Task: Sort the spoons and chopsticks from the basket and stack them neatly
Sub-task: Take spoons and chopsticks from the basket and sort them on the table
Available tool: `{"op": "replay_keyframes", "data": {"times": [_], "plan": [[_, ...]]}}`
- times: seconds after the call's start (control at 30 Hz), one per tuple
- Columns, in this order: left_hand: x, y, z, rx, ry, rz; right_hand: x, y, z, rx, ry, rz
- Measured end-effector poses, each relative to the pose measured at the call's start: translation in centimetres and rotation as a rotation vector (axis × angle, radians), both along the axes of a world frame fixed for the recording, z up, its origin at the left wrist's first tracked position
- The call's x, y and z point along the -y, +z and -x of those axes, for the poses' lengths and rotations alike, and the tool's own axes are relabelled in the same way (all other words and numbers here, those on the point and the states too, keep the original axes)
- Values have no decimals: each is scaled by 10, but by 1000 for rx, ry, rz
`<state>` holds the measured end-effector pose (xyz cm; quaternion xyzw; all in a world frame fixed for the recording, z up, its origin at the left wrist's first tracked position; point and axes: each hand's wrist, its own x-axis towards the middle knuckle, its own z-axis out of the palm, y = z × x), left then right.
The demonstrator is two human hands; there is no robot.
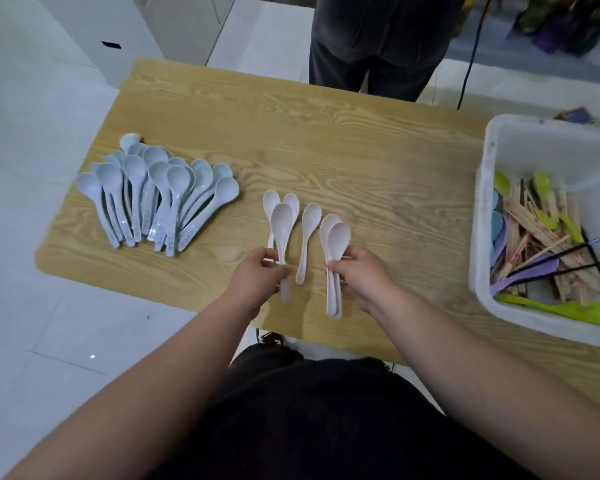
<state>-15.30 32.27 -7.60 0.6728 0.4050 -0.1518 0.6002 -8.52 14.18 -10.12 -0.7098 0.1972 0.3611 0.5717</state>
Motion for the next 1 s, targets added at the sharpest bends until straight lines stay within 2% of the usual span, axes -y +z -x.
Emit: {"op": "replay_keyframes", "data": {"times": [0.17, 0.3, 0.5, 0.7, 0.8, 1.0], "plan": [[-66, -28, -26, -15, -176, -185, -26, -20, -11, -18, -158, 128], [-87, -41, -43, -47, -371, -283, -44, -29, -19, -34, -204, 221], [-84, -47, -58, -9, -592, -372, -69, -26, -24, 23, -131, 392], [-83, -52, -49, 131, -694, -465, -85, -18, -19, 128, 22, 475], [-81, -54, -40, 166, -810, -472, -81, -12, -8, 134, 54, 475], [-82, -48, -35, 202, -895, -487, -77, -9, 1, 70, 64, 313]]}}
